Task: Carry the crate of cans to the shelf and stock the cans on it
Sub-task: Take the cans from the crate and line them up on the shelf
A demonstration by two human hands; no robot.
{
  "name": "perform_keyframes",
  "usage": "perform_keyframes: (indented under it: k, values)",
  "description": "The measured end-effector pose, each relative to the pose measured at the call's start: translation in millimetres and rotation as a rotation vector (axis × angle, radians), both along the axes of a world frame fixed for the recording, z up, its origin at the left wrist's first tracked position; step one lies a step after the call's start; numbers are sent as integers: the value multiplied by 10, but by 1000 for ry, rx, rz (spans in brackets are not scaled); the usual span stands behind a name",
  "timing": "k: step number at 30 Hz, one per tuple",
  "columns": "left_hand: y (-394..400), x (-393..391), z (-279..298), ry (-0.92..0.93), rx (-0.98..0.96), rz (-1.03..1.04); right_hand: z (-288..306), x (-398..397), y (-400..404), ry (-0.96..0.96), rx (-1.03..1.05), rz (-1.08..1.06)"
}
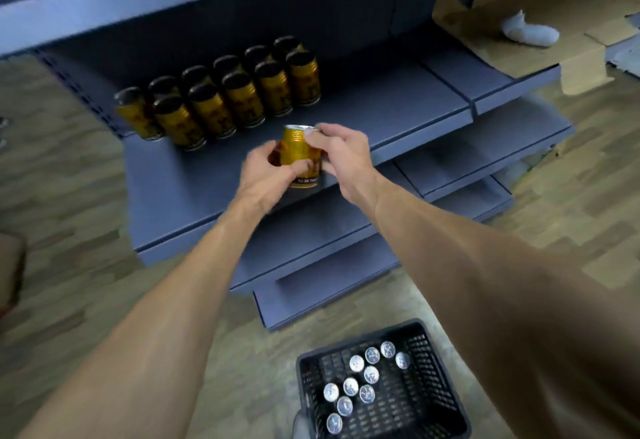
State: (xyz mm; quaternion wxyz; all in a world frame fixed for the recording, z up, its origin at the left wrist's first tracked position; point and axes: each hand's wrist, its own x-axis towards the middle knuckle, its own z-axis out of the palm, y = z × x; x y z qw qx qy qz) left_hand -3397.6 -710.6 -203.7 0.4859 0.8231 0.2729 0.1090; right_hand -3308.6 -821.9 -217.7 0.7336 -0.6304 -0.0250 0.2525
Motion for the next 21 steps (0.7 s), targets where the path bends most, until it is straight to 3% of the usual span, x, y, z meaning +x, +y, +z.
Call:
perform_keyframes:
  k: [4, 8, 13, 21]
  values:
    - [606, -256, -22, -91, 66, 235, 88, -249, 764, -41, 63, 100]
    - [1090, -574, -154, -164, 129, 428, 81, -503, 1554, -233, -72, 244]
    - [1589, -834, -284, -273, 74, 594, 21, -770, 2121, -228, -92, 331]
    - [2078, -862, -264, -224, 96, 636, -45, -954, 2581, -327, -269, 280]
